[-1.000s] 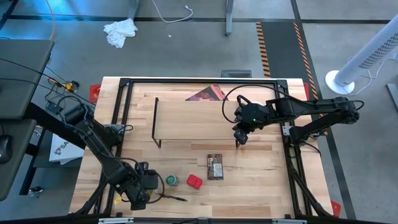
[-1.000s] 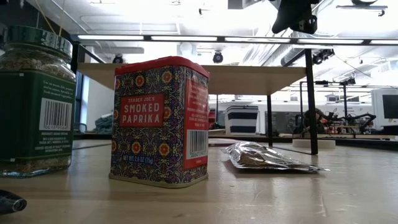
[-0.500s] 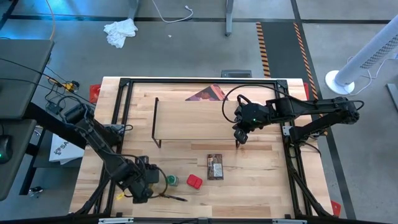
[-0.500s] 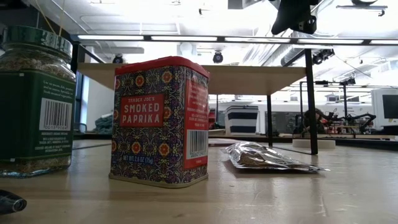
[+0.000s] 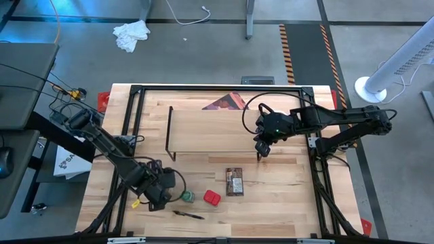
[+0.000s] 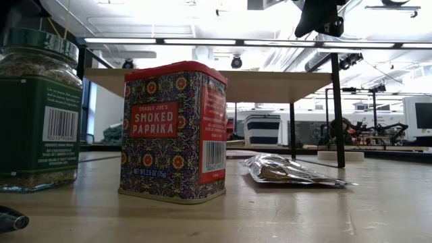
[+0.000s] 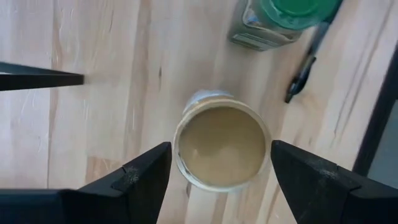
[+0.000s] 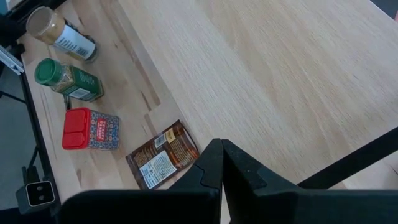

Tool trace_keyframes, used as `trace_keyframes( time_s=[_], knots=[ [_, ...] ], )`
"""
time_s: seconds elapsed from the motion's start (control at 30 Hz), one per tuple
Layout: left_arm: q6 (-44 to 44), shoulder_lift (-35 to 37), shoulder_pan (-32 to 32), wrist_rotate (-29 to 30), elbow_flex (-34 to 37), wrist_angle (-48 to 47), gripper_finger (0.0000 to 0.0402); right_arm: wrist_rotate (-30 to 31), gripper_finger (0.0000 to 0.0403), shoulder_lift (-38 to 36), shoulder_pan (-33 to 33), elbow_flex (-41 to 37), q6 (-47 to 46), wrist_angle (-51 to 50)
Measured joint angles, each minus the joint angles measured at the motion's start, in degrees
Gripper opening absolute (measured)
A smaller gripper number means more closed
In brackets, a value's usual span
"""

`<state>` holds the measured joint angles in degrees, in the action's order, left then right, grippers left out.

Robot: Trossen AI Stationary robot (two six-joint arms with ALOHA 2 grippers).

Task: Shelf spices
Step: Put the brown seasoning bottle on the shelf

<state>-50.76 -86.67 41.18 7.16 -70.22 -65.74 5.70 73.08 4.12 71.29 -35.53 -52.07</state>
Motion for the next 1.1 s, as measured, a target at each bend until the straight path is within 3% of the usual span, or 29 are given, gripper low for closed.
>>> trace_keyframes(
  time_s=[0.57,0.83,1.1],
  knots=[
    [-0.60,1.44,-2.37,-1.92,-0.14,1.36,0.0271,1.35,0.0000,0.00,0.00,0.00,0.02,-0.02],
    [2.41,1.46,-6.17,-10.54,-0.22,1.31,0.0271,1.74,0.0000,0.00,0.02,0.00,0.01,-0.02],
    [4.73,1.46,-7.78,-8.94,-0.22,1.32,0.0284,2.18,0.0000,0.00,0.01,0.00,0.02,-0.02]
  ],
)
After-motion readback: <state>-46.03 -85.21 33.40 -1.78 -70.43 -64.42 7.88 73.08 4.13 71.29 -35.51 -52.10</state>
